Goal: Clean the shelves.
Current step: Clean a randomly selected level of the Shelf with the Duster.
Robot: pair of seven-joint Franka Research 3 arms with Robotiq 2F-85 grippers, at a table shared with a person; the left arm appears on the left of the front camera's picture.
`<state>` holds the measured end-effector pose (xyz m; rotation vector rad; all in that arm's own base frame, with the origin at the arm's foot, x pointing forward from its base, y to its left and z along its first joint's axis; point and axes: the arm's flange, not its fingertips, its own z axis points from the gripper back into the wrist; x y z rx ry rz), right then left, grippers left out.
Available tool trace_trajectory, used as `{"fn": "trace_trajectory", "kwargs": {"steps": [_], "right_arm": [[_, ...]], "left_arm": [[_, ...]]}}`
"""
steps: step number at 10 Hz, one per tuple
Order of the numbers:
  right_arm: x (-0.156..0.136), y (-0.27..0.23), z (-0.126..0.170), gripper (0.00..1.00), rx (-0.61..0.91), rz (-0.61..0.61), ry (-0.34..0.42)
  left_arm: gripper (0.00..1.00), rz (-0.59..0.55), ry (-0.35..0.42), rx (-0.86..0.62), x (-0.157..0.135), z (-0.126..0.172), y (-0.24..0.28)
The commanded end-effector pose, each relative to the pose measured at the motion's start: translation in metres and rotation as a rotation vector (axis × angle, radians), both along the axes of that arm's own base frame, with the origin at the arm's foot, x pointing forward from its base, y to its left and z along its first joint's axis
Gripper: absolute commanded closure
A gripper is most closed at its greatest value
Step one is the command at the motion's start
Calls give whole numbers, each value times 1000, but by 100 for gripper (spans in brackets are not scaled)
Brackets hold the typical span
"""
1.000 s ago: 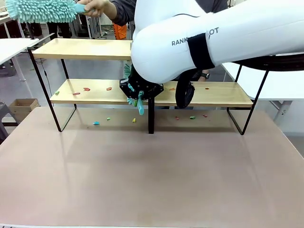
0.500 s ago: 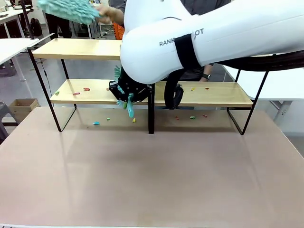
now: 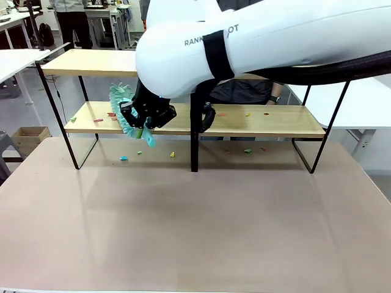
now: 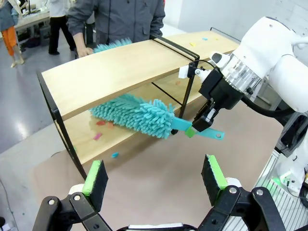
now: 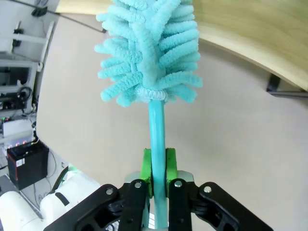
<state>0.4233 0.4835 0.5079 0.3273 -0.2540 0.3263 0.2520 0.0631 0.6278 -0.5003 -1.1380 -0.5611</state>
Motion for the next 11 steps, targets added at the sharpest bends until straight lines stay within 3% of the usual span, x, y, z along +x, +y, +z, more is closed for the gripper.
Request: {"fn": "trace_trajectory", "kwargs": {"steps": [1,4,7,11], "right_arm": [[9,13,4,100,14,73,-4],[11,44,18,100,32,161,-34],[6,60,14,100,11,225,-13],[7,58,12,100,16,201,-24]], "left_arm": [[0,13,6,0,-2,-6,-2],[0,13,6,0,-2,-6,-2],[0,13,6,0,-2,-6,-2],[0,13,6,0,-2,-6,-2]]}}
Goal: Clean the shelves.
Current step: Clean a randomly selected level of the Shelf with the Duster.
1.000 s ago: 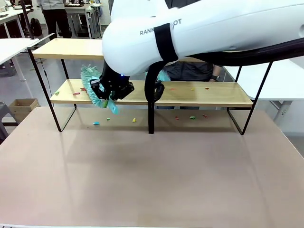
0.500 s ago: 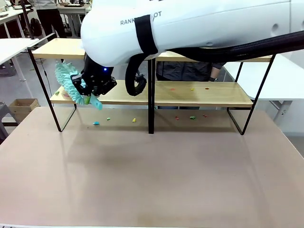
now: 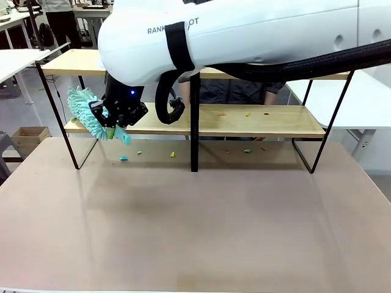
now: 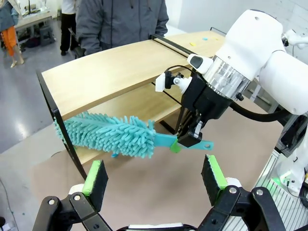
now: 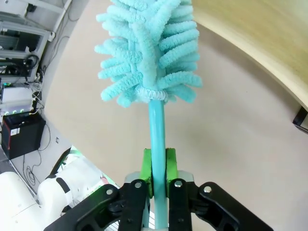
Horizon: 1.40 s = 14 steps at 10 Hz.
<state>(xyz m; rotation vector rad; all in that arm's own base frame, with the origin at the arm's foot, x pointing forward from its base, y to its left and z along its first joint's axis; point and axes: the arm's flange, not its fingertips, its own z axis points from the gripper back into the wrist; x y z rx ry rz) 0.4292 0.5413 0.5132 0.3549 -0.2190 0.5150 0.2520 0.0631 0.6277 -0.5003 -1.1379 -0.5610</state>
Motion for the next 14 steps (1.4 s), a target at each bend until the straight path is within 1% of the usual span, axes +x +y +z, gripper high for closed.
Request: {"fn": "trace_trajectory", "kwargs": {"steps": [1,6,8,9,10,11,12,13,14], "right_arm": [[0,-3,9,100,36,-1,-50],[6,-12,-1,100,16,-48,-26],[11,-11,-9,100,-4,-48,35],[11,-10,-10,100,-9,-42,36],[10,-10,-8,100,12,-5,44],[9,-10,-8,100,24,52,80],[9,-13,-8,100,13,107,105],[8,-20,-7,100,0,135,117],[5,-26,-5,100,-10,202,136]], "left_arm": [[0,13,6,0,-2,-6,-2],[0,13,6,0,-2,-6,-2],[0,13,6,0,-2,-6,-2],[0,13,6,0,-2,-6,-2],[0,13,6,0,-2,-6,-2],[0,13,6,0,-2,-6,-2],[0,13,6,0,-2,-6,-2],[0,13,6,0,-2,-6,-2],[0,13,6,0,-2,-6,-2]]}}
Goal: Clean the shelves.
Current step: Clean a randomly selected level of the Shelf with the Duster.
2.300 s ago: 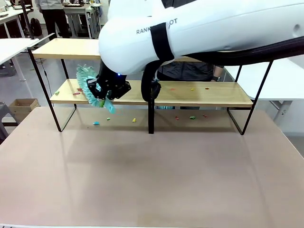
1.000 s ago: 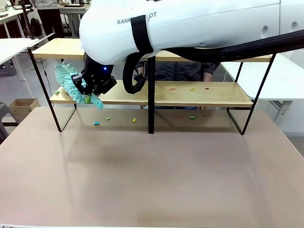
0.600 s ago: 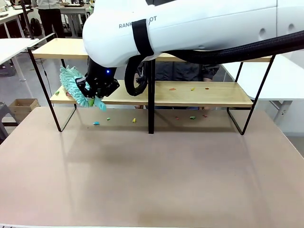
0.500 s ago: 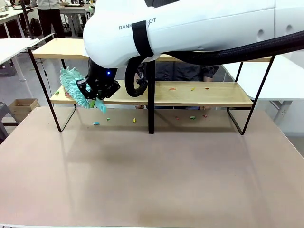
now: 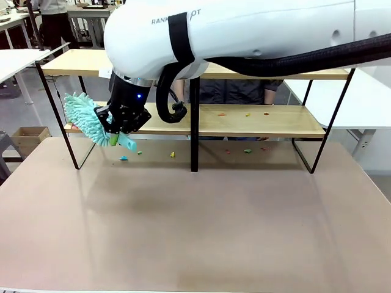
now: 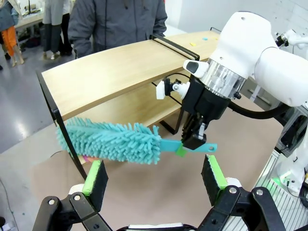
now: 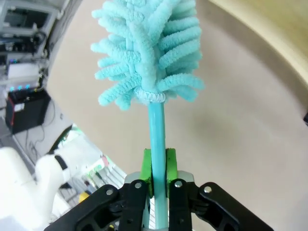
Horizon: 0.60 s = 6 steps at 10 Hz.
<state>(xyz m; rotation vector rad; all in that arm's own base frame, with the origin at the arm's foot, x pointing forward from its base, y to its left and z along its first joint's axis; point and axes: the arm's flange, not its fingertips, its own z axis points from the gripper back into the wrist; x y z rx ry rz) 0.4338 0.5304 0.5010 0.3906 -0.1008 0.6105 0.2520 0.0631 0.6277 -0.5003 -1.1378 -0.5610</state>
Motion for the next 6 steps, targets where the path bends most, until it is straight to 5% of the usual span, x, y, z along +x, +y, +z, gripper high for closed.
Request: {"fn": "trace_trajectory", "kwargs": {"steps": [1,3,5,6], "right_arm": [[-3,-26,12,100,-10,142,64],[-25,-74,33,100,-67,198,78],[-62,-131,48,100,-122,328,215],[-74,-148,54,100,-76,335,215]], "left_arm": [[0,13,6,0,-2,-6,-2],[0,13,6,0,-2,-6,-2],[0,13,6,0,-2,-6,-2],[0,13,6,0,-2,-6,-2]]}}
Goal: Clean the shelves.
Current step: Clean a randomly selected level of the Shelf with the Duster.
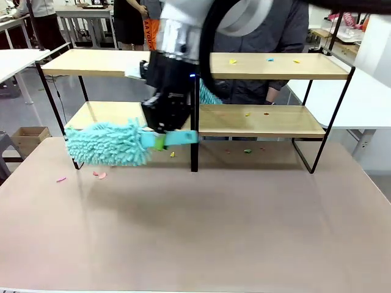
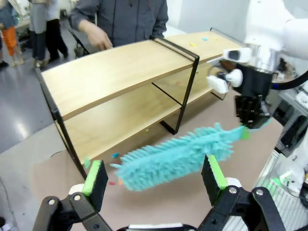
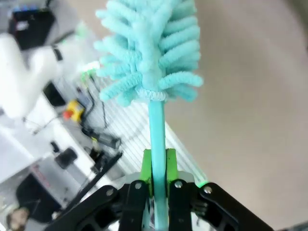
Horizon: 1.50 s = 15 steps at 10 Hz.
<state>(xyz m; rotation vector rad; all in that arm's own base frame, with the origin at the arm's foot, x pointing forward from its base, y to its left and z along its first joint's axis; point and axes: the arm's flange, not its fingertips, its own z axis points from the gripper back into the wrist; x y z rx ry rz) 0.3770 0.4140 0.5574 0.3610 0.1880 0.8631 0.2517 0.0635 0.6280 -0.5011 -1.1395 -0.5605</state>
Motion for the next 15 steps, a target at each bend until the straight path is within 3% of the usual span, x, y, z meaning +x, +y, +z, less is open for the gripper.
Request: {"fn": "trace_trajectory", "kwargs": {"steps": [1,3,7,8,11,12,13,14,15], "right_arm": [[-22,-44,1,100,120,45,30],[-21,-59,-1,100,251,24,64],[-22,-92,2,100,256,-9,119],[-30,-131,10,100,264,-39,154],[-79,-253,28,100,343,-214,119],[-100,-289,29,100,352,-246,143],[-118,-314,32,100,394,-279,122],[-126,-318,36,100,416,-398,107],[-103,-298,35,100,356,-259,151]], "left_arm": [[0,13,7,1,-2,-6,-3],[0,13,7,1,-2,-6,-3],[0,13,7,1,-2,-6,-3],[0,13,7,1,-2,-6,-3],[0,13,7,1,-2,-6,-3],[0,13,7,1,-2,-6,-3],[0,13,7,1,-2,-6,-3],[0,13,7,1,-2,-6,-3],[0,13,7,1,-2,-6,-3]]}}
